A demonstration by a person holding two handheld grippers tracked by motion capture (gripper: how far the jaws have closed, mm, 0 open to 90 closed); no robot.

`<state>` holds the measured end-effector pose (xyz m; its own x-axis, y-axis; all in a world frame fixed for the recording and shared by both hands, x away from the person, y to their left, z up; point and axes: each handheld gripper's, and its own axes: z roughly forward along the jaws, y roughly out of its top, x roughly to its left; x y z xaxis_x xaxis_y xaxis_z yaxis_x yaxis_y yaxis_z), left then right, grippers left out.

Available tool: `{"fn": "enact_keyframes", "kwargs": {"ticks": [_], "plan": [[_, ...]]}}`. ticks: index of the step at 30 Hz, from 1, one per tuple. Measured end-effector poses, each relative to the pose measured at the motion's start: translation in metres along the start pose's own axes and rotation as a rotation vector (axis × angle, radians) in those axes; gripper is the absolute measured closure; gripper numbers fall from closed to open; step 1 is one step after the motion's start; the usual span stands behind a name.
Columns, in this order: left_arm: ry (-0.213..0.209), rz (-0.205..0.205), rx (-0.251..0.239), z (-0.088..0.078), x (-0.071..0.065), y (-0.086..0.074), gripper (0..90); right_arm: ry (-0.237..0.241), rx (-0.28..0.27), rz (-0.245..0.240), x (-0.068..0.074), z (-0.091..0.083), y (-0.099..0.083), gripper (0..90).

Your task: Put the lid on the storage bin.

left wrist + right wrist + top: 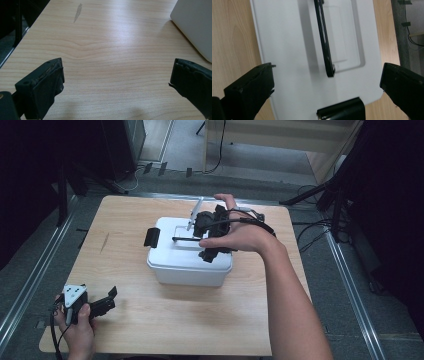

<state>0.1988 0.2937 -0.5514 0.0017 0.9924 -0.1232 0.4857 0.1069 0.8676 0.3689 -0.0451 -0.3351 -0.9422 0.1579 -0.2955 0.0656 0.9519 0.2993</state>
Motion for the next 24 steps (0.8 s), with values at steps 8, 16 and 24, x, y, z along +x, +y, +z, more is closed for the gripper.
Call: {"fn": "enact_keyframes", "kwargs": {"ticks": [8, 16, 24], "plan": [[0.006, 0.005, -0.001, 0.0, -0.001, 0.0, 0.0, -0.001, -0.009, 0.045, 0.0, -0.009, -0.029, 0.0], [0.007, 0.01, -0.002, 0.0, -0.001, 0.0, 0.0, -0.016, -0.007, 0.088, 0.0, -0.02, -0.054, 0.0], [0.008, 0.014, -0.002, 0.0, -0.002, 0.0, 0.0, -0.025, -0.006, 0.134, 0.002, -0.024, -0.086, 0.0]]}}
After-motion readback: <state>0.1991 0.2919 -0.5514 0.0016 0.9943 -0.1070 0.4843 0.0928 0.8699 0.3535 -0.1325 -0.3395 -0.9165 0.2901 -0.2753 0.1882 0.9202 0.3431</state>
